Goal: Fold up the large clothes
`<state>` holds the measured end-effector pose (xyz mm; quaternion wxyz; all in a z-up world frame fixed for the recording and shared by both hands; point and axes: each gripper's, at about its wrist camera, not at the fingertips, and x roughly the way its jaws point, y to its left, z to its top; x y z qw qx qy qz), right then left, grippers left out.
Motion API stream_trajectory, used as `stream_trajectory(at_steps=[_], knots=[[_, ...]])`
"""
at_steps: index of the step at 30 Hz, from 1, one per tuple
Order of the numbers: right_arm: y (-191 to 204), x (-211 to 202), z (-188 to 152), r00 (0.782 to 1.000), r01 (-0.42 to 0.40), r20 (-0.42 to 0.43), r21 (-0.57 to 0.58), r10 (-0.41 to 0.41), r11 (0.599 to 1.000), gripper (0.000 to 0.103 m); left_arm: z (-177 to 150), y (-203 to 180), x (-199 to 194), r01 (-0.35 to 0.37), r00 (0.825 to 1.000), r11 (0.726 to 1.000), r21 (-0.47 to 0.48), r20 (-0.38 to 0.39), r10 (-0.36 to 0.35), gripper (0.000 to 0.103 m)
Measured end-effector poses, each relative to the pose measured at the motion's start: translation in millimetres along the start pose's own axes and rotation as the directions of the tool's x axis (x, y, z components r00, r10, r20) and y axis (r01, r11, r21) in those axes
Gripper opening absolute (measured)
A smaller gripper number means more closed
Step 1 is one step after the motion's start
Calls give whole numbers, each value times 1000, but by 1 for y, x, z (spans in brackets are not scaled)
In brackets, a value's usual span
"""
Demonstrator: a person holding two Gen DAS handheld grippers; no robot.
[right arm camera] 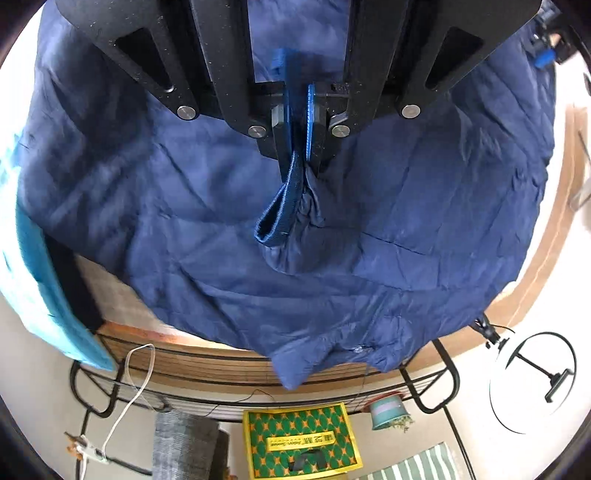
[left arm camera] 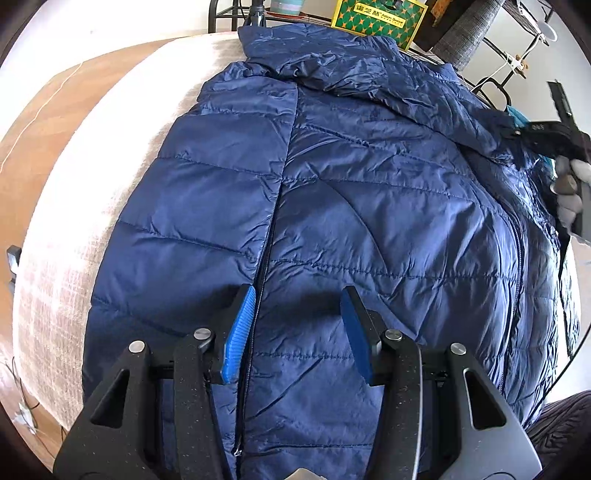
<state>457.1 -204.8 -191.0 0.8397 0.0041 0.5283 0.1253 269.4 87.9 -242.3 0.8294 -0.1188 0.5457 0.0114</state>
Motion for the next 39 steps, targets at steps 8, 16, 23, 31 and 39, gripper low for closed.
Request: stream_trajectory(at_steps=[8,16,23,31,39], knots=[[-19,19,-2,995,99,-4,-30,-99,995,5,4,-1,3,1,1000,1000,6,1,-1,50],[-6,13,-9,993,120,0,-90,-120,989,29,5,-6,-13,1,999,1000,4,54,-1,50],[-20,-54,-29,991,86,109,-57,-80,995,42,1,-37,-47,-33,980,994,107,199,11,50],[-75,-140,-96,977,71,196,51,-80,996,43,3,-81,-91,10,956,978,208,283,-70,52],[-126,-225,-159,939,115,309,123,-148,986,59,-13,-122,-115,50,932,957,286,331,-147,53]])
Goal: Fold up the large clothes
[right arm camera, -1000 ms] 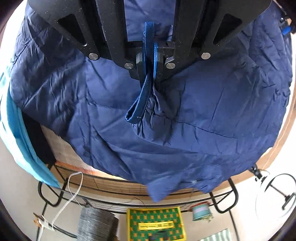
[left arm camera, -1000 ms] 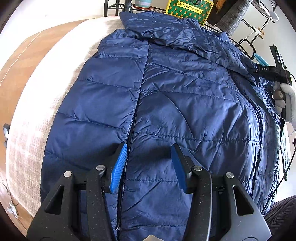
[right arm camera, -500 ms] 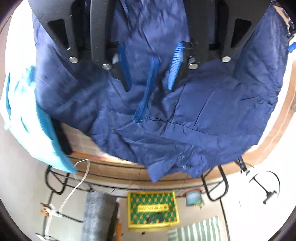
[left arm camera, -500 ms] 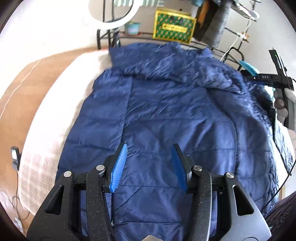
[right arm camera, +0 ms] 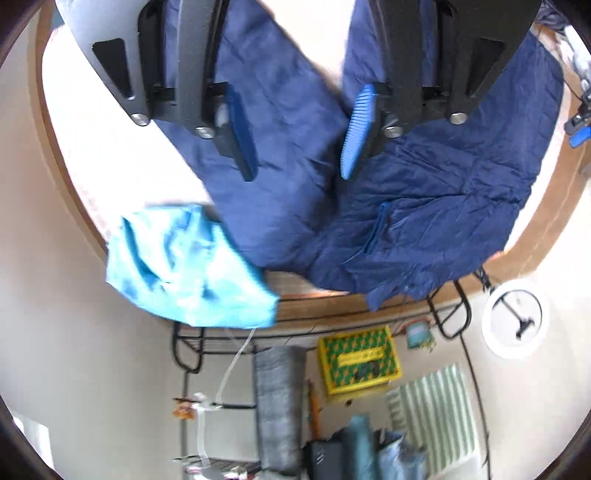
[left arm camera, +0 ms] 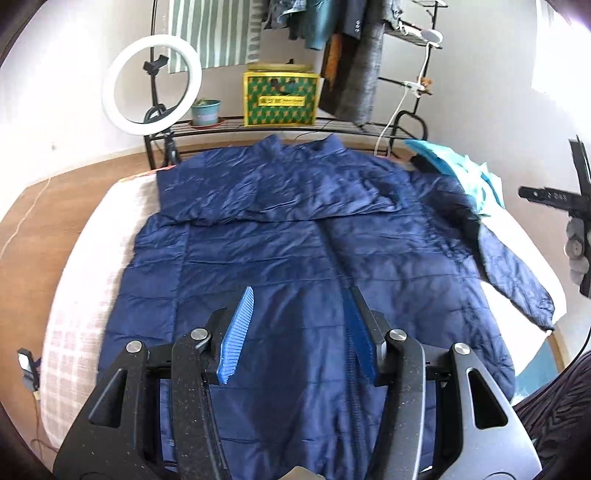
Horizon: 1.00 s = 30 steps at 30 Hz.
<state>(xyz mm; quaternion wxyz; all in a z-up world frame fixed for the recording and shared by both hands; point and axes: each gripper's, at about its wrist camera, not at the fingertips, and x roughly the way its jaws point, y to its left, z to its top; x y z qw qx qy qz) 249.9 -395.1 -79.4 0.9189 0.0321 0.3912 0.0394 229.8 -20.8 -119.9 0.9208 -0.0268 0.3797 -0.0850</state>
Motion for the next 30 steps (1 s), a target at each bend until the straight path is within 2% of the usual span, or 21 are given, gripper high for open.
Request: stream_trajectory(at_steps=[1,5,9,15,17,20,25,30], knots=[[-11,-9,-4,1000,12,11,19,-12,1000,64,0,-4,-1,12,1000,1000,-4,3,-12,53],[-61,-39,-31,995,95,-7,87,-95,992,64,1,-20,-5,29,999,999,18,20,-30,55],[-126,-63,-69,985,162,-87,207,-147,965,64,3,-33,0,56,998,998,22,17,-57,56],[-194,-63,-130,973,184,-204,420,-105,889,63,3,-51,19,88,996,996,18,-19,-88,56],[-202,-55,-146,968,196,-230,459,-97,867,63,3,-55,24,95,995,995,20,-30,-94,56],[-211,-40,-170,964,176,-264,530,-36,829,63,2,-57,31,95,994,995,15,-49,-94,56],[-211,-27,-183,959,173,-284,533,-18,828,61,-2,-48,42,86,992,996,-15,-91,-87,56],[-209,-12,-180,952,174,-306,516,-9,839,61,-4,-33,46,59,992,997,-46,-110,-63,56]])
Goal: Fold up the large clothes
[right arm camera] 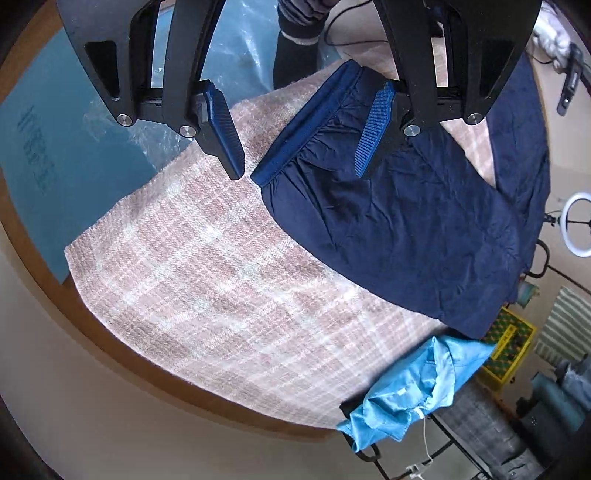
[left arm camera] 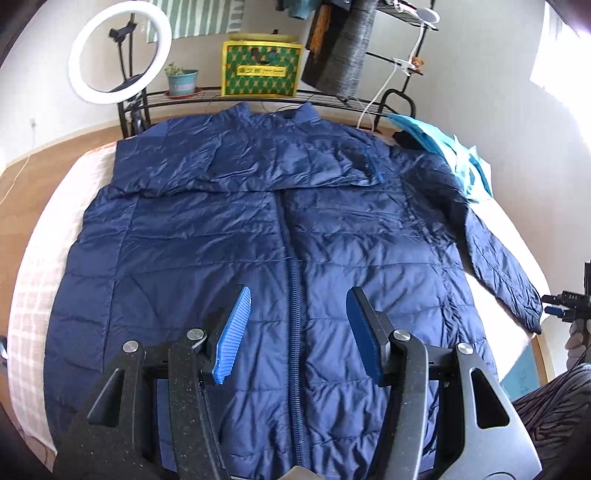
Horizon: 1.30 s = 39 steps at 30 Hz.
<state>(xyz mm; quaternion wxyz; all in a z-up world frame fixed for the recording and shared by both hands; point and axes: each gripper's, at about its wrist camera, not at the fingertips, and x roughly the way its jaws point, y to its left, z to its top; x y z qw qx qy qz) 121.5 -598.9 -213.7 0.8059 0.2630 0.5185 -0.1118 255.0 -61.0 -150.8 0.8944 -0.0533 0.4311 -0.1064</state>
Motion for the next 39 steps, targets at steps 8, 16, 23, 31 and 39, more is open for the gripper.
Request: stream_trajectory(at_steps=[8,16,23,31,39], knots=[[11,17,3,999,-2,-47,-30,0,1000,8,8,27,-6,-13,1000,998,-57,-3,13,56],[49,-51,46,990,15,143,-94,-2,995,7,10,43,-10,-4,1000,997,-79,4,5,56],[148,-105,83,960,-25,265,-251,94,968,6,11,41,-16,4,1000,998,-67,26,-2,56],[293,-97,104,942,-31,288,-446,176,895,6,10,54,-23,29,999,995,-100,26,-26,56],[438,-55,101,934,-119,227,-534,277,837,6,9,87,-37,50,998,979,-198,44,-42,56]])
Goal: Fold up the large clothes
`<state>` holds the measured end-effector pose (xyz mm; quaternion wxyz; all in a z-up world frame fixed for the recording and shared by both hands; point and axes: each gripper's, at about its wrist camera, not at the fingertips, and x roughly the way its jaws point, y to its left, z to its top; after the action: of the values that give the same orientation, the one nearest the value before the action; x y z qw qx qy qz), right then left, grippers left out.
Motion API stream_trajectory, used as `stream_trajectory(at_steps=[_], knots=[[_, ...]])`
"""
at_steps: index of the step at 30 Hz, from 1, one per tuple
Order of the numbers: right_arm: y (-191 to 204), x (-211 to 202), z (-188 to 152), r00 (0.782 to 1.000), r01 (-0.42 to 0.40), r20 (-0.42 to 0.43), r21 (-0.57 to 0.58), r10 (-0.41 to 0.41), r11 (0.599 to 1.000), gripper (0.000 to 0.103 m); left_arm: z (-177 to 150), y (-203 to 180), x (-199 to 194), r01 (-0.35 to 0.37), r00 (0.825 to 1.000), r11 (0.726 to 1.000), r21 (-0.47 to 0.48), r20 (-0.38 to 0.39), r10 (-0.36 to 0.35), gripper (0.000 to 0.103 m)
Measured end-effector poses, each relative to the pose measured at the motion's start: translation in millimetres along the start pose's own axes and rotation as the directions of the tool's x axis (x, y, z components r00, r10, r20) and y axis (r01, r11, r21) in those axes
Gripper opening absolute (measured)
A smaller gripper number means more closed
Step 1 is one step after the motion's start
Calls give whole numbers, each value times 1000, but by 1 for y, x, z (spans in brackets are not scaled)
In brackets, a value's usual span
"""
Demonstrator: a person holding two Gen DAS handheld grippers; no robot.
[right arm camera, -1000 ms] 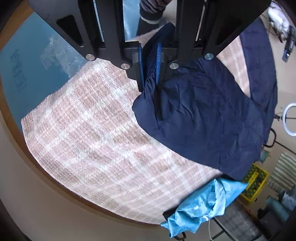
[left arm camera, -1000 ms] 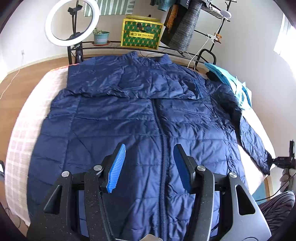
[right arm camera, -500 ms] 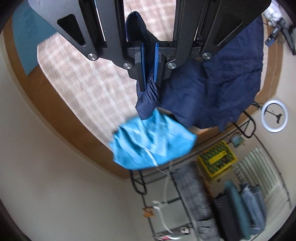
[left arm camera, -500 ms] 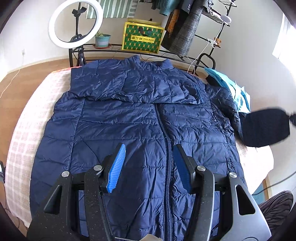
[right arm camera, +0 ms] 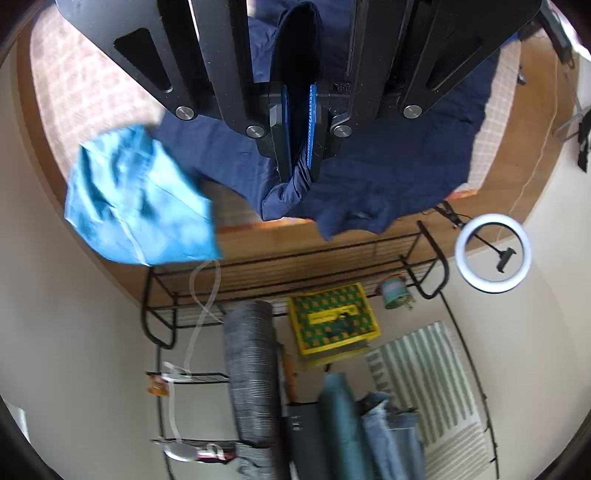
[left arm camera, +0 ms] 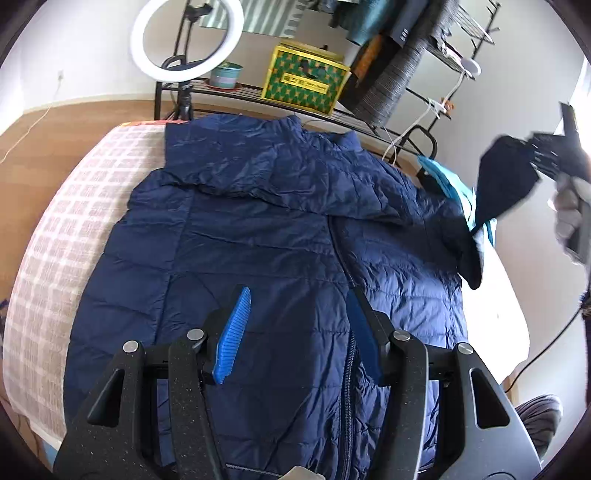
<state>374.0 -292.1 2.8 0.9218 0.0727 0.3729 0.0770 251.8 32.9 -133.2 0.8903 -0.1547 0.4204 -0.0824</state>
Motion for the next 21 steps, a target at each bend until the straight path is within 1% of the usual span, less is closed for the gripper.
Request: stream_trajectory(at_steps=[1,3,7,11,13,16,19,21], knots=[[11,7,2,1000,-16,0,-6,16,1000,6,1,4,-2,8,1000,1000,-17,1,-8,56],[46,30,10,999,-37,-1,-28,37,999,6,2,14,-7,32,999,998,-56,0,-32,56],[107,73,14,996,-91,-27,-57,89,994,6,0,25,-15,32,999,996,-87,1,-32,56],[170,111,7,994,-103,-48,-134,97,986,6,-5,41,-22,22,1000,991,-133,3,-22,56],[199,129,3,993,-113,-49,-167,106,979,6,-6,49,-25,37,999,983,-177,3,-37,56],[239,158,-8,992,-122,-67,-230,109,965,6,-7,56,-29,56,998,976,-209,4,-56,56],[263,189,-22,988,-132,-115,-283,103,950,6,-5,59,-33,35,999,979,-200,13,-33,56],[272,207,-29,984,-140,-147,-299,99,944,6,-5,65,-35,27,1000,977,-210,17,-24,56]])
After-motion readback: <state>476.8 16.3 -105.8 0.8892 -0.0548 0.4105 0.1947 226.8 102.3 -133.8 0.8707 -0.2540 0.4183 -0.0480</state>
